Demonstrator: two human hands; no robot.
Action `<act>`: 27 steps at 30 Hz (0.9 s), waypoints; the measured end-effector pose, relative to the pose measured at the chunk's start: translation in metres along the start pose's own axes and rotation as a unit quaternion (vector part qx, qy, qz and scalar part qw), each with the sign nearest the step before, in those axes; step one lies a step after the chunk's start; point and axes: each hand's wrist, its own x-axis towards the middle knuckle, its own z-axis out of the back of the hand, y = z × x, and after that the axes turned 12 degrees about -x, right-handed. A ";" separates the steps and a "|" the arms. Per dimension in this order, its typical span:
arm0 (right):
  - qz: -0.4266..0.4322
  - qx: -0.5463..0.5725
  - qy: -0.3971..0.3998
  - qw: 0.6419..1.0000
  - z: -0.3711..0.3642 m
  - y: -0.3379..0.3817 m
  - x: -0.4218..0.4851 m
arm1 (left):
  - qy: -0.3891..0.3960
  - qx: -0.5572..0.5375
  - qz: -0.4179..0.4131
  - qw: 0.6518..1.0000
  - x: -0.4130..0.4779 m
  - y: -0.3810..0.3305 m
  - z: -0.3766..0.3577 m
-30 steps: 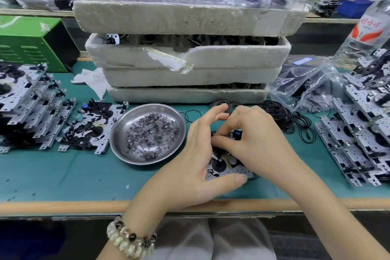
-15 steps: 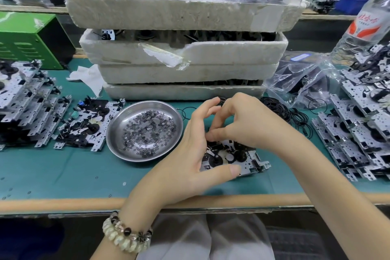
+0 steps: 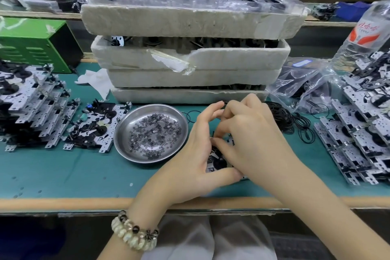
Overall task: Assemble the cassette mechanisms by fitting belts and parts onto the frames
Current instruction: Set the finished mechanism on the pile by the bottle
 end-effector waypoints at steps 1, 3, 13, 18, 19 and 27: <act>0.013 -0.016 -0.012 1.000 0.000 0.001 -0.002 | 0.003 0.003 -0.002 1.000 0.001 0.000 0.000; 0.025 -0.031 0.023 0.999 0.002 0.001 0.000 | 0.010 0.007 -0.006 1.000 0.001 0.001 0.001; 0.039 -0.007 0.037 0.999 0.001 0.002 0.008 | -0.006 0.019 -0.003 1.000 0.000 0.002 0.000; 0.019 0.047 -0.016 0.999 -0.001 -0.007 0.001 | -0.073 0.020 -0.063 0.995 0.001 -0.003 -0.003; 0.006 0.070 -0.028 0.997 -0.001 -0.010 0.000 | -0.085 0.017 -0.079 0.993 0.001 -0.003 -0.004; -0.078 0.174 -0.062 0.980 -0.002 -0.021 -0.002 | -0.105 -0.043 -0.150 0.982 0.004 0.001 -0.004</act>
